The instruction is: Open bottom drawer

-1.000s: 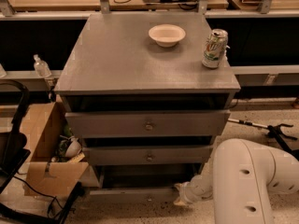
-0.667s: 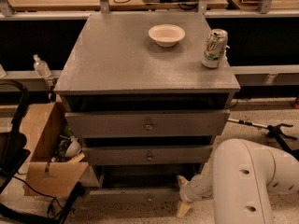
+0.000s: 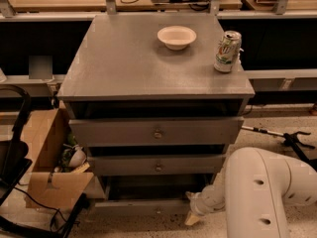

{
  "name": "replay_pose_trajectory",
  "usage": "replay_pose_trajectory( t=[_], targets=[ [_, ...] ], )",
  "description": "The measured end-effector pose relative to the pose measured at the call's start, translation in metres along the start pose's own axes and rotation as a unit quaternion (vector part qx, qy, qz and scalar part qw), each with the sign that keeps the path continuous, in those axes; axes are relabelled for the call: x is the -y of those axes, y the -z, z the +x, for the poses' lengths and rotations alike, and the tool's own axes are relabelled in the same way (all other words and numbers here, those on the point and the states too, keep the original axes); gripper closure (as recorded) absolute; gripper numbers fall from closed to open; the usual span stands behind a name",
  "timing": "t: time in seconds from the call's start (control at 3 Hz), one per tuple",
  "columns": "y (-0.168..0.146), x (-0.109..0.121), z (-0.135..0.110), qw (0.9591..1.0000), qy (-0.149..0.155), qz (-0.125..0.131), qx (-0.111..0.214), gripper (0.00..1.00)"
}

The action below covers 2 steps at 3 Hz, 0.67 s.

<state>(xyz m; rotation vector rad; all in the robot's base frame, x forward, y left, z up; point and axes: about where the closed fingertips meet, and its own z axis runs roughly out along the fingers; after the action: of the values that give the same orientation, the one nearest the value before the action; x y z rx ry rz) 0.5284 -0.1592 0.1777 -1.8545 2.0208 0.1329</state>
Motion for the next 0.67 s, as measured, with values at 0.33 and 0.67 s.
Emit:
replay_pose_trajectory(
  t=[0.33,0.67],
  targets=[
    [0.000,-0.002,0.000,1.0000,-0.002,-0.004,-0.001,0.50],
    [0.013,-0.018,-0.006,0.9996,-0.009,-0.017,-0.023,0.81]
  ],
)
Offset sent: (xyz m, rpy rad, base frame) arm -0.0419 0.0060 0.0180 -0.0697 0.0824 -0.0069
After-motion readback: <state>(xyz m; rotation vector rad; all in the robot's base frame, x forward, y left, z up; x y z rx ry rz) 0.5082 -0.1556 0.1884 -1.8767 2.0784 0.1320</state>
